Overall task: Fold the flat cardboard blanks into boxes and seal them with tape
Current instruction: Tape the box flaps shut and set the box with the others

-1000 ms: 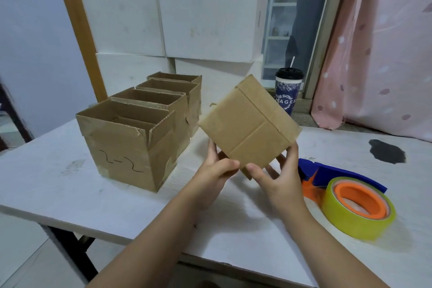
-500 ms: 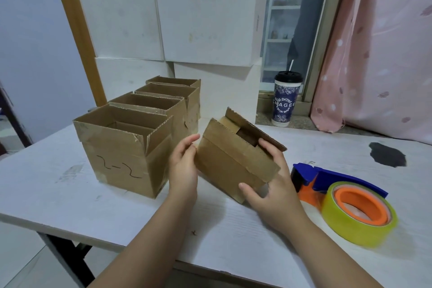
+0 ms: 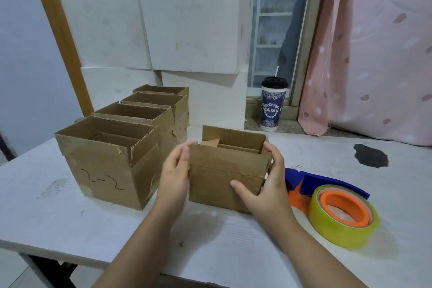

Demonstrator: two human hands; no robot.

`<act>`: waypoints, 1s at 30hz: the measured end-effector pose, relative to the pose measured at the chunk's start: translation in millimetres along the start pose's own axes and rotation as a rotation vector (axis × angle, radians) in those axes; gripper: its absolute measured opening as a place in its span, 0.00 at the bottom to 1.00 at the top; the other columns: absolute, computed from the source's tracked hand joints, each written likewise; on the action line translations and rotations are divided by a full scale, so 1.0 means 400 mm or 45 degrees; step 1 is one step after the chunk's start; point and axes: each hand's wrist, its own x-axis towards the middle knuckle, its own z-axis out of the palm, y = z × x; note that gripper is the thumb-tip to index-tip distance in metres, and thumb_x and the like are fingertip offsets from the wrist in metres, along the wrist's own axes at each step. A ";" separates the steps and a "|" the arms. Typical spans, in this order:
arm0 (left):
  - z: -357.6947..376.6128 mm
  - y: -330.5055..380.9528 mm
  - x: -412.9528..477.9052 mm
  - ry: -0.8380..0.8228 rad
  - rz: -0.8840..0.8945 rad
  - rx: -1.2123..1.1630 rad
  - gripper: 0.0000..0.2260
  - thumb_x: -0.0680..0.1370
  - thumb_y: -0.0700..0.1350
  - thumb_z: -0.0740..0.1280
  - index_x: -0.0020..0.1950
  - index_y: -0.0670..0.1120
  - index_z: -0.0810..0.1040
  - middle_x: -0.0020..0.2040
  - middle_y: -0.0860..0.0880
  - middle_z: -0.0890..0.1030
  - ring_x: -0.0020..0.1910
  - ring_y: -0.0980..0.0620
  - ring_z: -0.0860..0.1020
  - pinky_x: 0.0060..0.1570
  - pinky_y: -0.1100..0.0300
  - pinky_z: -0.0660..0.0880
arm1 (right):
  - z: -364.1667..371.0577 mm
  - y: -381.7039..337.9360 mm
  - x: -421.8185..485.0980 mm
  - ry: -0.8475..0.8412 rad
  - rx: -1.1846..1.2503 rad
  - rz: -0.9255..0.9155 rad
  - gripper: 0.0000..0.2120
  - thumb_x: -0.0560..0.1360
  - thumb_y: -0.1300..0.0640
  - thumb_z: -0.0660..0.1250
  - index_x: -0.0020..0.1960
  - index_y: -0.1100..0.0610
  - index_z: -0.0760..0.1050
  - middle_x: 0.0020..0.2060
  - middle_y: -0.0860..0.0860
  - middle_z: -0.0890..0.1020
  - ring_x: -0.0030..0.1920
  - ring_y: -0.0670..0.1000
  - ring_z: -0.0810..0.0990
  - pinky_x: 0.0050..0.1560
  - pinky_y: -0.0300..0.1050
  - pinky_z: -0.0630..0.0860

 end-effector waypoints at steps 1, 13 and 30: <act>-0.006 0.016 -0.003 -0.104 0.002 -0.030 0.20 0.78 0.65 0.54 0.58 0.58 0.79 0.55 0.52 0.82 0.55 0.52 0.80 0.48 0.60 0.77 | 0.003 0.002 -0.001 -0.023 0.011 0.001 0.46 0.68 0.56 0.77 0.64 0.22 0.50 0.70 0.39 0.60 0.72 0.44 0.61 0.70 0.56 0.66; -0.039 0.227 0.035 -0.995 -0.310 0.723 0.17 0.71 0.67 0.56 0.56 0.69 0.76 0.54 0.68 0.78 0.51 0.64 0.79 0.51 0.60 0.79 | -0.002 -0.004 -0.006 -0.072 -0.040 0.032 0.43 0.69 0.53 0.76 0.63 0.21 0.51 0.68 0.38 0.60 0.70 0.41 0.61 0.71 0.52 0.65; -0.057 0.088 -0.012 -0.346 -0.079 0.318 0.34 0.69 0.51 0.72 0.68 0.65 0.57 0.43 0.55 0.84 0.42 0.57 0.83 0.39 0.61 0.80 | -0.006 0.001 -0.011 -0.014 0.013 0.146 0.50 0.68 0.53 0.77 0.65 0.22 0.43 0.70 0.40 0.60 0.71 0.41 0.61 0.71 0.51 0.65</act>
